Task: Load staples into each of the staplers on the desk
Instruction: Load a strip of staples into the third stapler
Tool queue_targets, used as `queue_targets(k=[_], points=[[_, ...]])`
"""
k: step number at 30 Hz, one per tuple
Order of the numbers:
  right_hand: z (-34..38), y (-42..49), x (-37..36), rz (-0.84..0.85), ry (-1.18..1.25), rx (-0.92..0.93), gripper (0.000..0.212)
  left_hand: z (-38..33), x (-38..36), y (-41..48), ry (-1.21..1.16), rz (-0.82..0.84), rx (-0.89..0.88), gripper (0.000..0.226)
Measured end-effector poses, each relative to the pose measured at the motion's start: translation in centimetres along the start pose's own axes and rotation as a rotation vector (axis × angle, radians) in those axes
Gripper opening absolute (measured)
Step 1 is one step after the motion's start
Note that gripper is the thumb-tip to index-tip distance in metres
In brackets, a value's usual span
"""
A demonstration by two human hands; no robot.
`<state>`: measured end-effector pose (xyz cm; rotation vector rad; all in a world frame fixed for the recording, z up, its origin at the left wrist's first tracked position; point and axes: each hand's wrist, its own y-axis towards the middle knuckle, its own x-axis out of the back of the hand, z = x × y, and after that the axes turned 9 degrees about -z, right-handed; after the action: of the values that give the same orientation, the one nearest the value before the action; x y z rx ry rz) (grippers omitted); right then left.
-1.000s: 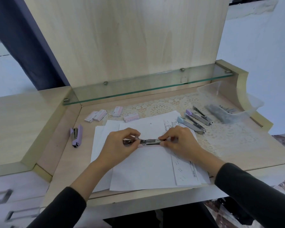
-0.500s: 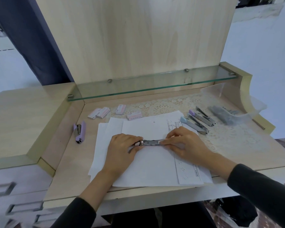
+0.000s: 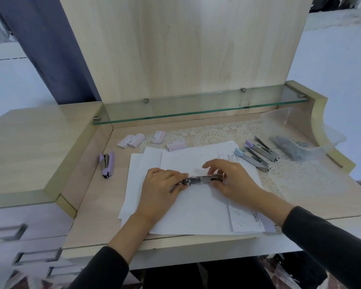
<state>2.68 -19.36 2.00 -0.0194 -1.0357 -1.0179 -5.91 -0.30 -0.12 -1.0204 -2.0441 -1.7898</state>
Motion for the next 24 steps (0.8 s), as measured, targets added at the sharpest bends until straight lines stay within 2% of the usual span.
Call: queue_targets(k=[4, 9, 16, 24], points=[[-0.3, 0.2, -0.1, -0.063, -0.031, 0.105, 0.024, 0.5, 0.0, -0.1, -0.045, 0.011, -0.035, 0.023], [-0.6, 0.6, 0.1, -0.076, -0.039, 0.112, 0.023, 0.4, -0.1, -0.2, -0.06, 0.041, -0.018, 0.026], [-0.4, 0.6, 1.1, -0.033, -0.011, -0.015, 0.023, 0.4, -0.1, -0.5, -0.107, 0.025, 0.086, 0.024], [0.1, 1.0, 0.1, -0.056, -0.15, 0.136, 0.013, 0.7, -0.3, -0.6, -0.123, 0.047, 0.13, 0.024]])
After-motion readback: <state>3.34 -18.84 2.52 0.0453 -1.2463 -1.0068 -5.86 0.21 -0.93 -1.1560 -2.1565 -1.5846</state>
